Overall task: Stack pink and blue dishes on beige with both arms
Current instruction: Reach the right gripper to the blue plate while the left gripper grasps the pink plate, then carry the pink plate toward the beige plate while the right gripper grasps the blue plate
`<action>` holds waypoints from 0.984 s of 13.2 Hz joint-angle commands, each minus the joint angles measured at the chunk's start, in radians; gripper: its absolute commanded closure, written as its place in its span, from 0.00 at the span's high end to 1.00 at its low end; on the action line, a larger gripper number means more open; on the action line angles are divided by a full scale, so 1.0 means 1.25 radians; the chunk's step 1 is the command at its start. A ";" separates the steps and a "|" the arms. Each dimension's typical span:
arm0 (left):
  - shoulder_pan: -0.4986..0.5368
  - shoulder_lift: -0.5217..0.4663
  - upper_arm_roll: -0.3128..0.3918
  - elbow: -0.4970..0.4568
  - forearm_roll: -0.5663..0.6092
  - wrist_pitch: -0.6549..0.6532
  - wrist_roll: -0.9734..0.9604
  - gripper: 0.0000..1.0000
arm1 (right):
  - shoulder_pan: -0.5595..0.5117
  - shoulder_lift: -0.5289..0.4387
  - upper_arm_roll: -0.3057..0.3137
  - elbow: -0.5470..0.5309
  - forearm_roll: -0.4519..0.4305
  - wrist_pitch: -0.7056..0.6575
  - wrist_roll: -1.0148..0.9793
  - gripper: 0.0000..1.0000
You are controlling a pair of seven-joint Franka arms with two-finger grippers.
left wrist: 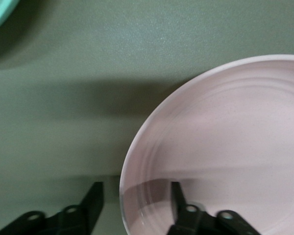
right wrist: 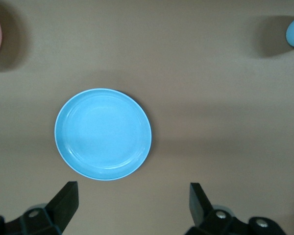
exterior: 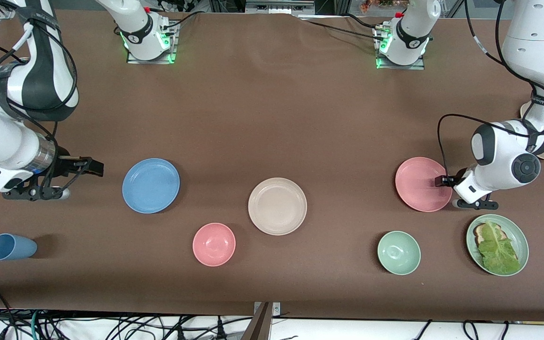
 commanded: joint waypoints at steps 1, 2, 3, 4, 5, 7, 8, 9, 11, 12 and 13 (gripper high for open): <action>0.002 -0.002 -0.002 0.008 0.015 -0.004 0.004 0.00 | -0.022 0.038 0.002 0.012 -0.002 0.004 -0.014 1.00; 0.002 -0.002 -0.003 0.009 0.014 -0.009 0.003 0.00 | -0.025 0.052 0.002 0.003 0.003 0.024 -0.015 1.00; -0.001 -0.003 -0.003 0.017 0.014 -0.021 0.002 0.00 | -0.024 0.059 0.002 -0.012 0.005 0.046 -0.014 1.00; -0.005 -0.006 -0.003 0.030 0.014 -0.043 -0.006 0.00 | -0.024 0.061 0.002 -0.033 0.005 0.074 -0.014 1.00; -0.007 -0.009 -0.007 0.049 0.009 -0.083 -0.013 0.00 | -0.024 0.064 0.002 -0.063 0.005 0.112 -0.014 1.00; -0.019 -0.012 -0.030 0.111 0.004 -0.195 -0.073 0.00 | -0.024 0.065 0.002 -0.137 0.006 0.195 -0.014 1.00; -0.023 -0.012 -0.047 0.139 0.003 -0.237 -0.113 0.00 | -0.024 0.065 0.002 -0.188 0.006 0.262 -0.014 1.00; -0.024 -0.020 -0.078 0.164 0.002 -0.282 -0.154 0.00 | -0.024 0.066 0.002 -0.247 0.006 0.342 -0.014 1.00; -0.024 -0.028 -0.133 0.228 -0.001 -0.384 -0.235 0.00 | -0.024 0.077 0.003 -0.342 0.006 0.484 -0.011 1.00; -0.024 -0.028 -0.158 0.259 -0.007 -0.429 -0.270 0.00 | -0.024 0.089 0.004 -0.370 0.006 0.534 -0.011 1.00; -0.027 -0.028 -0.180 0.290 -0.040 -0.458 -0.301 0.00 | -0.024 0.100 0.004 -0.392 0.006 0.574 -0.010 1.00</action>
